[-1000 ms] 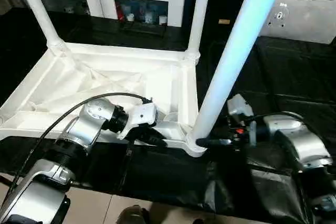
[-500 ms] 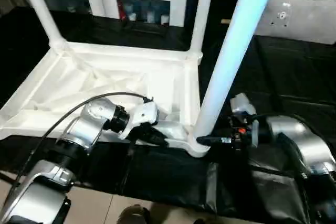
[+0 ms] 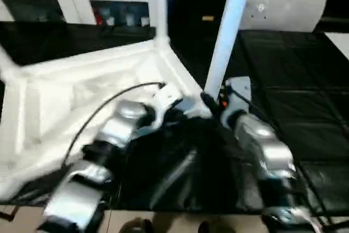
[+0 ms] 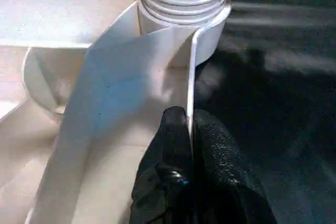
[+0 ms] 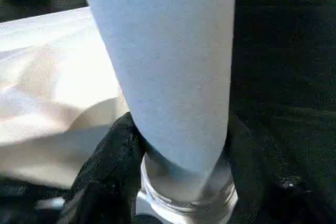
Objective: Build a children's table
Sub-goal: Rotate leg to tighten
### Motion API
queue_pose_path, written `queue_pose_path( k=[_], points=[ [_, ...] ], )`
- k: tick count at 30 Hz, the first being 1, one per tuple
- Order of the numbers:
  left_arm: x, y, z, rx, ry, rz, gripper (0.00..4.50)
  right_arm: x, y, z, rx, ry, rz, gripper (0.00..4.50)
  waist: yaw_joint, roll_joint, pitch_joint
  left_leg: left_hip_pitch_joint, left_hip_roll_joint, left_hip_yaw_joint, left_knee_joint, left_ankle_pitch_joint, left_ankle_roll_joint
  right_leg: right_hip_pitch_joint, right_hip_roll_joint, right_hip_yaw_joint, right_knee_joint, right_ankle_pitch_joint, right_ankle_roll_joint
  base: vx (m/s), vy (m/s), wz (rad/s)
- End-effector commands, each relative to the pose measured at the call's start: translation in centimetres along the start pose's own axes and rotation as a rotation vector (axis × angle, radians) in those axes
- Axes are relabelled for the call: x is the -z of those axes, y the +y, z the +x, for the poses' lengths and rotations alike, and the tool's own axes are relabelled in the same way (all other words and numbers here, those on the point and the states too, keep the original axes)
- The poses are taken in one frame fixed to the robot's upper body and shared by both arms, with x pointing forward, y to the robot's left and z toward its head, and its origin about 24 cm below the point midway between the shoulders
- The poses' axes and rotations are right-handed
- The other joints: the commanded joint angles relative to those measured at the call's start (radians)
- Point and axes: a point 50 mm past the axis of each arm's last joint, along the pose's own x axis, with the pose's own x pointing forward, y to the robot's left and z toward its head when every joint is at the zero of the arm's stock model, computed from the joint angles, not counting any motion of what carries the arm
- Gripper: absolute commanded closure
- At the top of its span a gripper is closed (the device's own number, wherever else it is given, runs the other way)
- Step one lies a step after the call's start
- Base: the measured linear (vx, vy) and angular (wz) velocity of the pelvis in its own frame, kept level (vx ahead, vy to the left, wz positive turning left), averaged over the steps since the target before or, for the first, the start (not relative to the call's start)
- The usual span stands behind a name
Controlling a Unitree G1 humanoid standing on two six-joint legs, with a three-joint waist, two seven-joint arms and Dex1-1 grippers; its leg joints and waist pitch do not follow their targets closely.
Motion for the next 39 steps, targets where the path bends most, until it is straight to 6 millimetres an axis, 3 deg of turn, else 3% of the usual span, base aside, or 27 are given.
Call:
queue_pose_path(
  k=[1,2,5,7,8,10,14,18,20,22,24,28,30,31,32,34,39],
  points=[
    [-3.8,-2.2,2.1,0.018,-0.151,0.024,4.50,2.7,6.8,0.9,-0.245,0.116,0.083,2.49,0.000,-0.001,-0.048,0.030,0.097,-0.067,-0.101,-0.402,-0.071,0.011,-0.089,0.063,-0.092,-0.375,-0.152,0.000,0.000,0.00],
    [-3.8,-2.2,2.2,0.020,-0.149,0.031,4.50,2.6,6.8,0.9,-0.238,0.106,0.082,2.15,0.000,-0.002,-0.049,0.028,0.096,-0.066,-0.100,-0.391,-0.060,0.015,-0.091,0.065,-0.091,-0.342,-0.165,0.000,0.000,0.00],
    [-3.3,-2.3,1.8,0.045,-0.123,0.066,4.50,2.2,5.7,0.7,-0.190,0.055,0.046,1.82,0.001,-0.002,-0.051,0.026,0.097,-0.060,-0.099,-0.357,-0.040,0.020,-0.089,0.065,-0.086,-0.281,-0.180,0.000,0.000,0.00],
    [-3.2,-2.3,1.7,0.045,-0.115,0.073,4.50,2.2,5.4,0.6,-0.177,0.044,0.052,1.71,0.002,-0.002,-0.053,0.024,0.097,-0.059,-0.098,-0.339,-0.027,0.024,-0.091,0.065,-0.084,-0.270,-0.186,0.000,0.000,0.00],
    [-2.7,-2.0,1.3,0.046,-0.100,0.083,4.50,2.0,4.2,0.3,-0.169,0.010,0.026,1.71,0.003,-0.006,-0.057,0.026,0.096,-0.056,-0.095,-0.326,-0.020,0.026,-0.090,0.065,-0.085,-0.268,-0.189,0.000,0.000,0.00],
    [-2.2,-1.7,0.9,0.056,-0.087,0.095,4.50,1.7,2.8,-0.3,-0.181,-0.026,-0.040,1.47,0.009,-0.004,-0.059,0.024,0.097,-0.054,-0.091,-0.284,-0.003,0.030,-0.092,0.066,-0.082,-0.233,-0.194,0.000,0.000,0.00],
    [-1.6,-1.5,0.2,0.090,-0.074,0.114,4.50,1.2,1.1,-1.2,-0.233,-0.075,-0.079,1.28,0.017,-0.008,-0.067,0.017,0.096,-0.049,-0.080,-0.188,0.054,0.043,-0.090,0.062,-0.066,-0.097,-0.233,0.000,0.000,0.00],
    [-0.4,-1.3,-1.2,0.194,-0.053,0.161,4.50,0.5,-1.4,-3.3,-0.414,-0.104,-0.128,0.82,0.024,-0.006,-0.076,0.013,0.097,-0.047,-0.066,-0.105,0.122,0.054,-0.091,0.056,-0.049,0.029,-0.277,0.000,0.000,0.00],
    [0.2,-1.2,-2.0,0.260,-0.034,0.215,4.50,0.3,-2.5,-4.3,-0.502,-0.078,-0.172,0.82,0.023,-0.005,-0.077,0.013,0.098,-0.047,-0.064,-0.090,0.141,0.053,-0.086,0.054,-0.043,0.062,-0.293,0.000,0.000,0.00],
    [0.7,-1.1,-2.7,0.312,-0.019,0.254,4.50,0.3,-3.2,-5.0,-0.570,-0.050,-0.210,0.49,0.026,-0.003,-0.076,0.015,0.097,-0.047,-0.063,-0.114,0.142,0.053,-0.088,0.052,-0.049,0.022,-0.297,0.000,0.000,0.00],
    [1.0,-1.0,-3.4,0.363,-0.019,0.265,4.50,0.2,-3.9,-5.4,-0.632,-0.019,-0.255,0.44,0.028,-0.002,-0.073,0.018,0.101,-0.047,-0.067,-0.163,0.111,0.052,-0.088,0.052,-0.056,-0.067,-0.295,0.000,0.000,0.00],
    [1.3,-0.8,-4.6,0.460,-0.012,0.293,4.50,0.0,-4.6,-6.1,-0.752,0.030,-0.309,0.44,0.045,0.000,-0.073,0.028,0.108,-0.044,-0.070,-0.186,0.075,0.043,-0.084,0.052,-0.056,-0.106,-0.292,0.000,0.000,0.00],
    [1.5,-0.7,-5.2,0.521,0.009,0.315,4.50,-0.2,-4.9,-6.5,-0.842,0.053,-0.318,0.44,0.054,0.001,-0.073,0.025,0.110,-0.044,-0.070,-0.196,0.069,0.045,-0.085,0.051,-0.050,-0.099,-0.295,0.000,0.000,0.00],
    [1.7,-0.6,-5.4,0.540,0.020,0.318,4.50,-0.2,-4.9,-6.6,-0.872,0.066,-0.313,0.61,0.057,0.002,-0.073,0.026,0.110,-0.043,-0.071,-0.198,0.066,0.043,-0.086,0.052,-0.050,-0.101,-0.293,0.000,0.000,0.00],
    [1.8,-0.6,-5.6,0.558,0.031,0.324,4.50,-0.2,-5.0,-6.8,-0.905,0.082,-0.316,0.71,0.056,-0.005,-0.073,0.026,0.109,-0.042,-0.070,-0.199,0.066,0.043,-0.086,0.051,-0.050,-0.103,-0.294,0.000,0.000,0.00],
    [1.9,-0.6,-5.9,0.592,0.046,0.335,4.50,-0.2,-5.0,-7.0,-0.963,0.106,-0.316,0.71,0.061,-0.002,-0.072,0.025,0.109,-0.043,-0.069,-0.207,0.063,0.042,-0.091,0.052,-0.052,-0.127,-0.289,0.000,0.000,0.00],
    [2.1,-0.8,-6.3,0.664,0.072,0.366,4.50,-0.2,-4.8,-7.2,-1.074,0.148,-0.316,1.16,0.072,-0.007,-0.073,0.024,0.109,-0.044,-0.067,-0.203,0.058,0.039,-0.093,0.052,-0.052,-0.161,-0.283,0.000,0.000,0.00]
  ],
)
